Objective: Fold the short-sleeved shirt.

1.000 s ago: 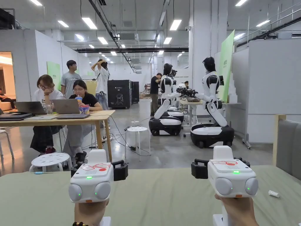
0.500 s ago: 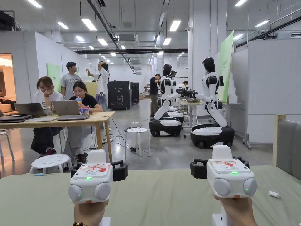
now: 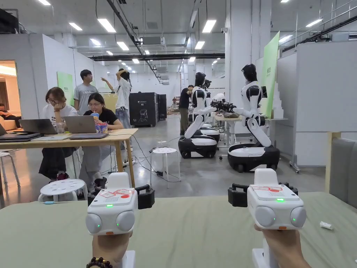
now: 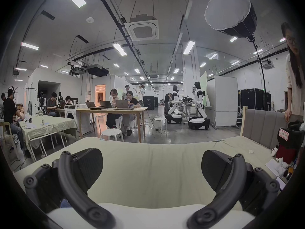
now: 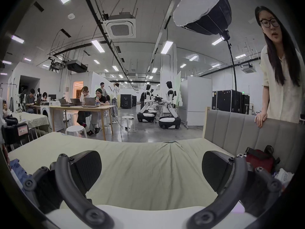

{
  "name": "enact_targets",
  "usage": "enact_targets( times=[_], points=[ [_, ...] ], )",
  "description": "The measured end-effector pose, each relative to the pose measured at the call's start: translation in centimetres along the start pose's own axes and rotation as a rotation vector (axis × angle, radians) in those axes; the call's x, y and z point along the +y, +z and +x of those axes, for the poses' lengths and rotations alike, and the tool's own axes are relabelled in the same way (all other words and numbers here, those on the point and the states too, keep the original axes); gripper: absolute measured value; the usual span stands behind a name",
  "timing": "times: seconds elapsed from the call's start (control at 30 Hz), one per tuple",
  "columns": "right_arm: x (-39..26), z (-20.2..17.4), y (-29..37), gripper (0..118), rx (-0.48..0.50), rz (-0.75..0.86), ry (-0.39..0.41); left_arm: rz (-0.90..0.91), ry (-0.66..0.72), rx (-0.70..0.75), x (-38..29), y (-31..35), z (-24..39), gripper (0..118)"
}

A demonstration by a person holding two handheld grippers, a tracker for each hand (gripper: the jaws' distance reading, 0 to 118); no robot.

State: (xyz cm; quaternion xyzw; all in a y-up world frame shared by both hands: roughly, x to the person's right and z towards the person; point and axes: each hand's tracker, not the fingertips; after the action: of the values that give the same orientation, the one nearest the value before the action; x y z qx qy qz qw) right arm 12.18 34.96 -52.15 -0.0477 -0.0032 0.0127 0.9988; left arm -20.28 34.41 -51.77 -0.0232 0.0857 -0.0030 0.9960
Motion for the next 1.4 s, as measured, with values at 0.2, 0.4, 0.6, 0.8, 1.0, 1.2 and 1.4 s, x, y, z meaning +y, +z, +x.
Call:
enact_targets(
  times=[0.2,0.4,0.6,0.8,1.0,1.2,1.4],
  points=[
    [-0.3,0.3,-0.9,118,0.002,0.011,0.001,-0.009,0.005,-0.014,-0.6,-0.6,-0.1,118],
    [-0.4,0.1,-0.8,118,0.012,0.000,0.018,-0.007,-0.027,-0.001,-0.4,-0.1,0.6,118],
    [-0.7,-0.3,-1.0,118,0.020,-0.006,0.025,0.003,-0.026,-0.005,-0.6,-0.3,0.5,118],
    [-0.5,-0.5,-0.3,118,0.020,-0.004,0.036,-0.006,0.003,-0.008,-0.6,-0.6,0.1,118],
    [-0.5,-0.3,-0.4,118,0.020,-0.001,0.031,-0.003,0.010,-0.004,-0.7,-0.7,0.1,118],
    [0.0,-0.4,0.5,118,-0.033,0.014,0.056,-0.002,0.015,-0.003,0.4,2.4,1.4,118],
    [-0.6,-0.3,-1.2,118,0.018,-0.016,0.042,-0.016,-0.008,0.015,0.3,2.0,1.5,118]
  ],
)
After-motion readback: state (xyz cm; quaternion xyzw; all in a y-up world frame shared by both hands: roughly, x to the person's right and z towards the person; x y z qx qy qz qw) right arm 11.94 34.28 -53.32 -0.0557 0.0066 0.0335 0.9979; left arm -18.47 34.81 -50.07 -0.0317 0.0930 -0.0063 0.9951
